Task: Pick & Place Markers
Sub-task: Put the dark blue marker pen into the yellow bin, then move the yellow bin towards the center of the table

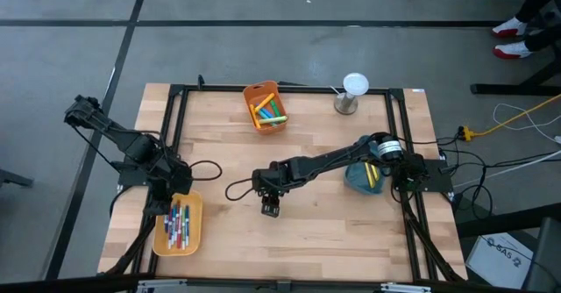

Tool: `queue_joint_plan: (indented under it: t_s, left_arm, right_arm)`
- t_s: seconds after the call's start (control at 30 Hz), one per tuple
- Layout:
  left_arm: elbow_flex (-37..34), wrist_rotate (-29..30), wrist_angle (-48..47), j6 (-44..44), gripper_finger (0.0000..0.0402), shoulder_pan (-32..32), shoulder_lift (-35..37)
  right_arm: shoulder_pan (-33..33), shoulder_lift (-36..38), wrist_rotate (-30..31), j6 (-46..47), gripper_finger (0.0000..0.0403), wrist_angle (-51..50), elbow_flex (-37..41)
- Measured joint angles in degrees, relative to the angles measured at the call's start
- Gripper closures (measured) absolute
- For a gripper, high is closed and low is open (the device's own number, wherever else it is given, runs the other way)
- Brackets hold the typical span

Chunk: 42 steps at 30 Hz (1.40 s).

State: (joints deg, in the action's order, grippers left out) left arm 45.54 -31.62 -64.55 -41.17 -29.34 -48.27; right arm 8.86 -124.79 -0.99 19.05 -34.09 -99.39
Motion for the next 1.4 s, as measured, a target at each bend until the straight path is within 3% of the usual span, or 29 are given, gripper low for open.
queue_joint_plan:
  t_s: [0.37, 0.67, 0.8, 0.93, 1.1, 1.2, 1.4]
  left_arm:
    - [0.0, 0.77, 0.02, -1.6, 0.0313, 0.0, 0.0]
    - [-0.02, 5.44, 0.03, -1.33, 0.0282, -0.33, 0.0]
    - [-2.6, 13.32, -0.26, -0.52, 0.0297, -1.14, -0.04]
    - [-6.73, 14.66, -0.33, -1.18, 0.033, -2.09, -0.93]
    - [-10.41, 14.56, 0.08, -2.63, 0.0391, -4.21, -2.05]
    - [-11.17, 15.84, 0.42, -3.05, 0.0397, -4.82, -3.16]
    - [-11.28, 21.12, 0.35, -2.62, 0.0399, -4.9, -7.63]
  right_arm:
    - [0.0, 0.0, 0.0, 0.0, 0.0192, -0.06, 0.0]
    - [0.0, 0.0, 0.0, -0.02, 0.0192, -0.05, 0.0]
    - [0.0, -0.02, 0.0, -0.02, 0.0192, -0.19, 0.0]
    - [0.77, 0.0, 0.28, -1.4, 0.0192, -7.03, -0.04]
    - [4.78, 0.82, 10.0, -2.76, 0.0197, -15.09, -0.04]
    - [6.44, 1.09, 13.78, -2.67, 0.0207, -15.06, -0.04]
    - [7.04, 1.07, 14.47, -1.12, 0.0231, -15.54, -0.04]
